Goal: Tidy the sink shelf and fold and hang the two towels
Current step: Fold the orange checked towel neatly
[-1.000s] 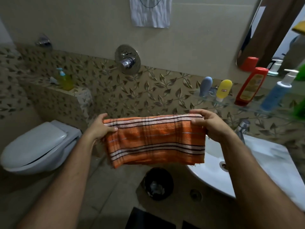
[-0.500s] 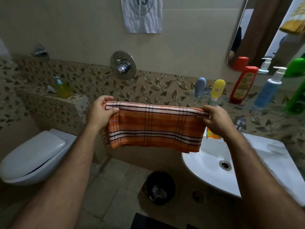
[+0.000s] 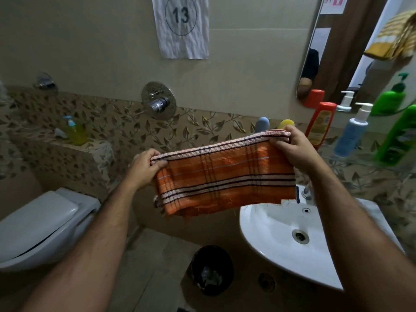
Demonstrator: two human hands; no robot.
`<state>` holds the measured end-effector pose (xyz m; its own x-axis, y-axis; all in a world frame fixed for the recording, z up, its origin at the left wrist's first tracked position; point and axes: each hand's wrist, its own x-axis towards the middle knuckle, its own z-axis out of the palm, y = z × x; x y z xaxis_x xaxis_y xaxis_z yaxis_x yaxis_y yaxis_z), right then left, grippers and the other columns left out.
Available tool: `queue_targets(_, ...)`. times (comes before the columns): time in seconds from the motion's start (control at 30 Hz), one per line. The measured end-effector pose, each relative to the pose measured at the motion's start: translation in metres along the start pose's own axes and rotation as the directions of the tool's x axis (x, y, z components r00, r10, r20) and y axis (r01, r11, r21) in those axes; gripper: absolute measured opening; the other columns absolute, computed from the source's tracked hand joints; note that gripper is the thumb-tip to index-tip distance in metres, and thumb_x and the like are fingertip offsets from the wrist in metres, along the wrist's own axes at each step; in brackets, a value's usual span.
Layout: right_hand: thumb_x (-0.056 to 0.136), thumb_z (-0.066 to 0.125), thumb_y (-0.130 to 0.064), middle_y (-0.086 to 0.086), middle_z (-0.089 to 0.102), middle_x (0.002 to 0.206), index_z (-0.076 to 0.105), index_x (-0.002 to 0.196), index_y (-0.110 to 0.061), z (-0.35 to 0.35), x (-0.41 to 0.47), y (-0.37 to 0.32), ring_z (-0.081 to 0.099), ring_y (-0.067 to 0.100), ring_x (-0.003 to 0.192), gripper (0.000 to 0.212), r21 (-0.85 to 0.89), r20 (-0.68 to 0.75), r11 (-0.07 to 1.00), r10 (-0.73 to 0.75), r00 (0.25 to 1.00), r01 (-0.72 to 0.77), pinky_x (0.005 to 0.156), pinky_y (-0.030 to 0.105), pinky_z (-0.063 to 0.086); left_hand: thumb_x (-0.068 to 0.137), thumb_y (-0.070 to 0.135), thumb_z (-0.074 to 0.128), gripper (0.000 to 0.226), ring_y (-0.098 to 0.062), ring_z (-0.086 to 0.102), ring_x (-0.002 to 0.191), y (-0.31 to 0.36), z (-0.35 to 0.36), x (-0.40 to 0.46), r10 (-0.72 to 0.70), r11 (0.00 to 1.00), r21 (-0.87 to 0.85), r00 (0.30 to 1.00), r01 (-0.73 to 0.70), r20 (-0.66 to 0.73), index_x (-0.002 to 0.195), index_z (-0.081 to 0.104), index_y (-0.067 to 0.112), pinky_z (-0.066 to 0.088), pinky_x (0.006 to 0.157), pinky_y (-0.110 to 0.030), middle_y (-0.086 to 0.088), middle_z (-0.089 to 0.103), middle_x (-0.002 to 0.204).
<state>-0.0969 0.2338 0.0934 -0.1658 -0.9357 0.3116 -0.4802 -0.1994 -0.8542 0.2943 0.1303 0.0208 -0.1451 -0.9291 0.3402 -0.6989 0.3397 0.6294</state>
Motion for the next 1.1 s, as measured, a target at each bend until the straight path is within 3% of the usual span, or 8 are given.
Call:
queue_targets(0.1,0.094,0.06,-0.018,0.002,0.058,0.085,0.053,0.092,-0.011,-0.005,0.014,-0.015,0.056,0.015,0.079,0.01,-0.123,-0.039,0.985,-0.13,0.991,0.124,0.071,0.036,0.047,0.09,0.022,0.067,0.012,-0.026,0.06,0.08,0.001,0.018,-0.003,-0.052,0.993,-0.1,0.996,0.06,0.074,0.093,0.057,0.017,0.045,0.071,-0.035,-0.004,0.064,0.085)
queue_targets(0.27,0.095,0.06,-0.016,-0.005,0.062,0.088,0.057,0.101,-0.011,-0.01,0.031,-0.048,0.06,0.007,0.082,0.008,-0.128,0.064,0.962,-0.235,0.97,0.241,0.074,0.024,0.049,0.088,0.028,0.07,0.018,-0.027,0.063,0.09,0.003,0.047,-0.003,-0.159,0.98,-0.083,0.967,0.179,0.199,0.097,0.058,0.018,0.047,0.076,-0.036,-0.008,0.065,0.096)
queue_targets(0.4,0.094,0.062,-0.014,-0.002,0.065,0.094,0.059,0.105,-0.012,-0.007,0.041,-0.067,0.063,0.008,0.087,0.012,-0.207,0.253,0.926,-0.26,0.932,0.314,0.075,0.024,0.051,0.052,0.07,0.079,0.101,-0.016,0.054,0.118,0.055,0.06,-0.006,-0.059,0.948,-0.257,0.895,0.189,0.443,0.137,0.046,0.026,0.048,0.1,-0.043,0.004,0.055,0.127)
queue_targets(0.47,0.093,0.063,-0.012,0.004,0.068,0.101,0.061,0.11,-0.01,-0.002,0.043,-0.071,0.066,0.015,0.094,0.018,-0.254,0.334,0.905,-0.25,0.909,0.342,0.082,0.029,0.055,0.046,0.068,0.082,0.114,-0.013,0.047,0.127,0.099,0.07,-0.002,0.085,0.907,-0.404,0.89,0.117,0.448,0.144,0.038,0.031,0.041,0.107,-0.04,0.007,0.05,0.136)
queue_targets(0.7,0.089,0.069,-0.014,0.006,0.07,0.107,0.058,0.118,-0.01,-0.015,0.04,-0.059,0.067,0.018,0.099,0.031,-0.224,0.365,0.934,-0.185,0.912,0.279,0.087,0.03,0.055,0.071,0.006,0.083,0.043,-0.019,0.07,0.092,0.181,0.099,0.011,0.225,0.706,-0.701,0.906,0.103,0.36,0.107,0.062,0.019,0.057,0.083,-0.036,-0.004,0.072,0.102)
queue_targets(0.83,0.067,0.086,-0.035,-0.004,0.059,0.122,0.04,0.14,-0.026,-0.041,0.032,-0.045,0.061,0.012,0.107,0.087,-0.317,0.493,0.947,0.111,0.863,0.059,0.088,0.032,0.056,0.071,0.002,0.082,0.037,-0.014,0.068,0.08,0.182,0.111,0.014,0.189,0.7,-0.71,0.941,0.072,0.281,0.104,0.066,0.009,0.057,0.074,-0.028,-0.004,0.072,0.092)
queue_targets(1.0,0.074,0.081,-0.02,-0.008,0.057,0.113,0.04,0.137,-0.033,-0.048,0.027,-0.039,0.061,0.011,0.1,0.076,-0.419,0.413,0.907,0.146,0.899,0.045,0.071,0.025,0.053,0.067,0.007,0.083,0.046,-0.015,0.067,0.082,0.176,0.116,0.019,0.151,0.677,-0.729,0.95,0.103,0.274,0.108,0.064,0.001,0.056,0.078,-0.032,-0.011,0.071,0.097)
queue_targets(1.1,0.078,0.078,-0.02,-0.003,0.058,0.117,0.044,0.136,-0.034,-0.044,0.027,-0.04,0.062,0.014,0.1,0.069,-0.263,0.356,0.965,0.118,0.927,-0.021,0.077,0.029,0.055,0.073,0.008,0.083,0.047,-0.004,0.065,0.078,0.179,0.121,0.02,0.041,0.744,-0.665,0.99,0.059,0.133,0.114,0.061,0.007,0.052,0.077,-0.026,-0.004,0.067,0.096)
